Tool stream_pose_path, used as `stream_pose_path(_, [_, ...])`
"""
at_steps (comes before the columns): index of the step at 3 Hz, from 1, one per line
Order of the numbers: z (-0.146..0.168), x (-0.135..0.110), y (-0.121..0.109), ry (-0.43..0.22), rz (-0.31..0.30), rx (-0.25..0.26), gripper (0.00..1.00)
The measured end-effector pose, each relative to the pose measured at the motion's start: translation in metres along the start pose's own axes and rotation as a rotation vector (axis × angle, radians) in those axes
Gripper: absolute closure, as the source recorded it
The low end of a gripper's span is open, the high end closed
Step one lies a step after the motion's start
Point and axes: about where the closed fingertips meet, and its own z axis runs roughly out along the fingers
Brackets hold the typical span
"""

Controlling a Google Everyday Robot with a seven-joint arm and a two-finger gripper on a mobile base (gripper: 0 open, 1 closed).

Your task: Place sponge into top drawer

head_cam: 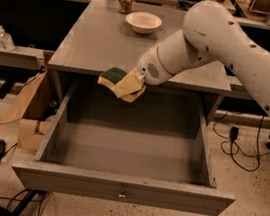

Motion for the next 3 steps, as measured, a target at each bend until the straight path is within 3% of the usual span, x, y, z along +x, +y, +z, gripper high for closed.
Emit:
stream_pose_path(1, [0.000,0.000,0.000,0.000,0.000,0.000,1.00])
stream_pose_path(2, [0.046,0.034,-0.002,0.087,-0.005,-0.044,1.00])
stream_pose_path(3, [0.110,0.113,0.000,0.197,-0.095,-0.049,1.00])
